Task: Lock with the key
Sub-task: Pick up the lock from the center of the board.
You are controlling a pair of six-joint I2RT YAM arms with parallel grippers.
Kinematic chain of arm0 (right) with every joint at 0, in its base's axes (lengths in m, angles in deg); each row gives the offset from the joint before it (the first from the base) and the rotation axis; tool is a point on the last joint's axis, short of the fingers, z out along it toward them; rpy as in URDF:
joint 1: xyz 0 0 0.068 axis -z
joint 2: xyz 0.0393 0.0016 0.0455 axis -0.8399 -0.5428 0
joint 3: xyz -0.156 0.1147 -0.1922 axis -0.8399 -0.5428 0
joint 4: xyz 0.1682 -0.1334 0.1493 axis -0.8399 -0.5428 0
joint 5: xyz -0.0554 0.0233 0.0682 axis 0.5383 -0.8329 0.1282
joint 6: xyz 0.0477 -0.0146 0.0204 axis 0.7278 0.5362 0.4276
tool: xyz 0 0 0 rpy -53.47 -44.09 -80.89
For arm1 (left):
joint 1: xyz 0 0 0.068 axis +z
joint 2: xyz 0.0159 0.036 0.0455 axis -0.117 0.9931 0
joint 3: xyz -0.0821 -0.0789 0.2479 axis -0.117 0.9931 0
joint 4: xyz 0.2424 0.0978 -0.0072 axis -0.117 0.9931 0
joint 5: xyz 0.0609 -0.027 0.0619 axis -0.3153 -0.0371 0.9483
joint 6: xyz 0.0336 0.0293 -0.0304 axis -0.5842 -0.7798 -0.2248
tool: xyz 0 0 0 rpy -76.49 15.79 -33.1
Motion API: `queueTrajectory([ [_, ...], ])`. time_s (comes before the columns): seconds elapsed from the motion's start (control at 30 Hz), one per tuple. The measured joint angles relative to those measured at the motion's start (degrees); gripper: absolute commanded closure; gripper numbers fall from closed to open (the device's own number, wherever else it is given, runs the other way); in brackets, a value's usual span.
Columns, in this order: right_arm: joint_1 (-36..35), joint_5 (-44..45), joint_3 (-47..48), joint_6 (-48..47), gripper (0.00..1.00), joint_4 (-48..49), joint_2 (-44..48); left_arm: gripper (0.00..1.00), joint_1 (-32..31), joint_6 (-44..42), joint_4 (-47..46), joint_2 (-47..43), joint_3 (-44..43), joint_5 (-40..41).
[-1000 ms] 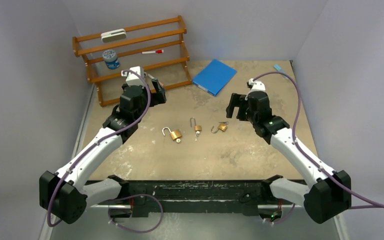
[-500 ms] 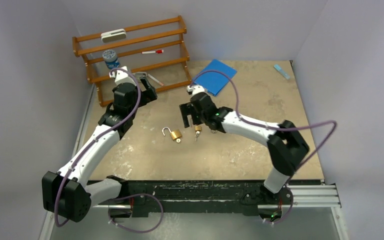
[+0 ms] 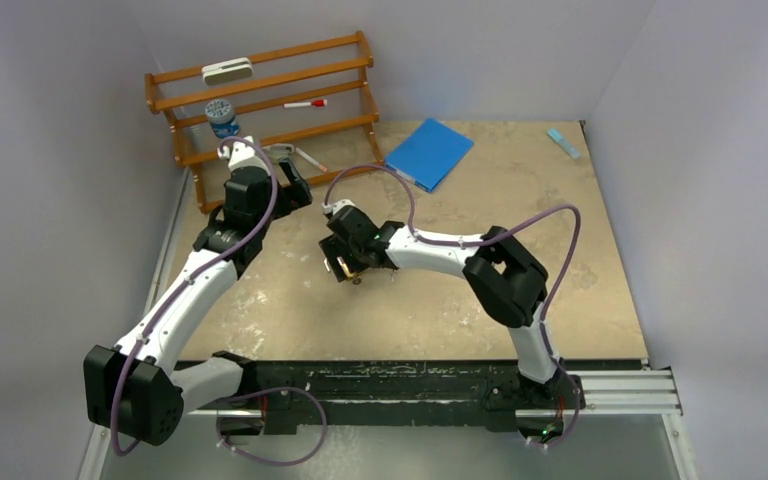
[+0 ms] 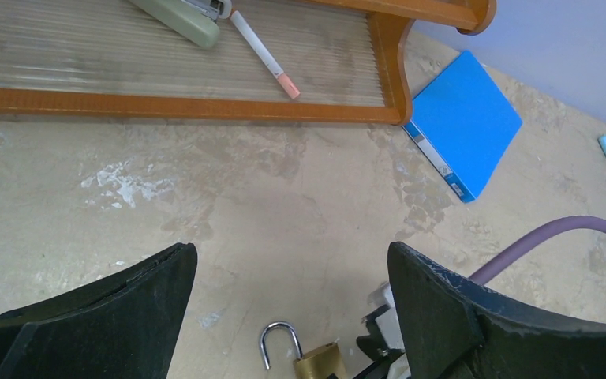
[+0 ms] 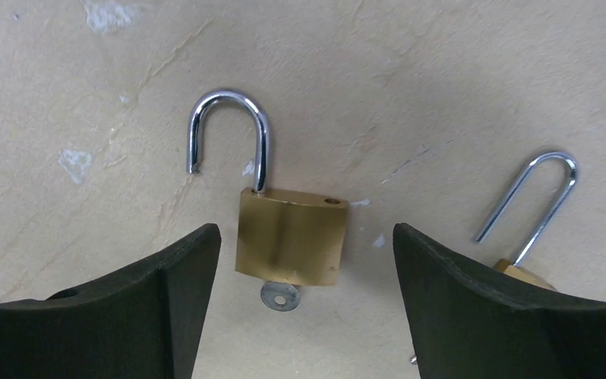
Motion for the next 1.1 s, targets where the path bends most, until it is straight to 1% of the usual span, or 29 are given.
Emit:
queueTrajectory([
  [0.13, -0.9, -0.3, 1.2, 0.2, 0.20, -1.6, -1.5, 0.10, 0.3, 0.0, 0.0, 0.0, 0.0, -1.3],
  [0.27, -1.6, -0.2, 2.6, 0.2, 0.27, -2.7, -2.7, 0.10, 0.7, 0.2, -0.1, 0.0, 0.0, -2.3],
  [0.3, -1.7, -0.1, 3.1, 0.2, 0.30, -3.2, -3.1, 0.10, 0.7, 0.5, -0.1, 0.0, 0.0, -2.5],
  [0.5, -2.2, 0.8, 4.8, 0.6, 0.65, -4.5, -4.5, 0.11, 0.8, 1.0, -0.1, 0.0, 0.0, -3.1],
  [0.6, -2.2, 0.4, 4.8, 1.6, 0.90, -4.5, -4.5, 0.12, 1.0, 1.0, -0.1, 0.0, 0.0, -3.2],
  [0.63, -2.2, -0.3, 4.8, 1.7, 0.96, -4.5, -4.5, 0.12, 1.0, 1.0, 0.0, 0.0, 0.0, -3.2],
  [0.67, -2.2, -0.7, 4.8, 2.0, 0.99, -4.4, -4.5, 0.12, 1.1, 1.0, 0.0, 0.0, 0.0, -3.2],
  [0.8, -2.1, -2.1, 4.3, 2.3, 1.00, -3.5, -4.3, 0.11, 1.1, 0.5, 0.7, -0.1, 0.0, -3.2],
  [0.9, -2.0, -4.1, 1.6, 2.1, 1.00, -0.6, -2.9, 0.11, 1.1, -0.9, 0.8, -0.9, 0.0, -4.4],
  [1.03, -1.6, -10.3, -3.8, 1.2, 1.00, 4.1, 0.3, 0.11, 1.1, -3.3, -0.6, -3.3, 0.0, -10.2],
  [1.1, -1.0, -14.3, -6.8, 0.4, 1.00, 5.7, 2.2, 0.11, 1.1, -4.7, -1.9, -4.5, -0.1, -14.6],
])
